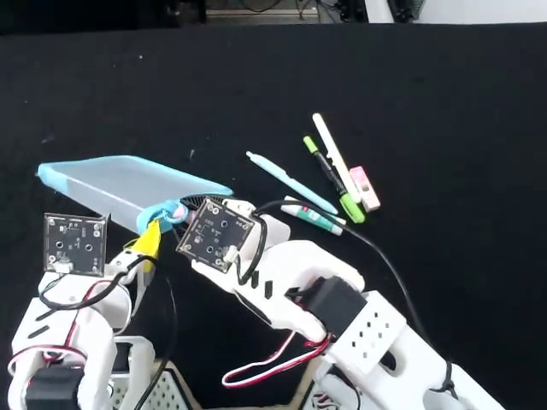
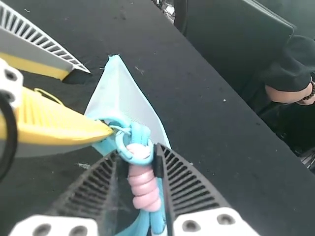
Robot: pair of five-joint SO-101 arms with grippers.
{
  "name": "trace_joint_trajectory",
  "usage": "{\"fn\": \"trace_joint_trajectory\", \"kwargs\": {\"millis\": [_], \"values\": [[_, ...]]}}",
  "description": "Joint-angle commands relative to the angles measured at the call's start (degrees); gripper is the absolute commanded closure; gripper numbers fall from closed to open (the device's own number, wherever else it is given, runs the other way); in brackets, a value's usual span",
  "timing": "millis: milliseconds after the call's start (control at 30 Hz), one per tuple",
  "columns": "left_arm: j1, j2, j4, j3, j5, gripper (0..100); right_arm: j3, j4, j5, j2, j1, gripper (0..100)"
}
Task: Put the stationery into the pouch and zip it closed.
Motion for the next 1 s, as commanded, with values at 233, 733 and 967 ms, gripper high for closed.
{"fn": "trace_joint_trajectory", "kwargs": {"millis": [233, 733, 967], "values": [[-1.01, -0.18, -1.93, -2.68, -0.44, 81, 1.19, -1.32, 0.18, -2.24, -0.53, 98.7], [-1.27, -0.18, -2.2, -4.7, -0.44, 93, 3.03, -0.97, -0.26, -2.24, -0.53, 98.7], [-1.54, 0.0, -2.2, -4.7, -0.53, 93, 2.86, 0.62, 0.09, -2.33, -0.53, 98.8]]}}
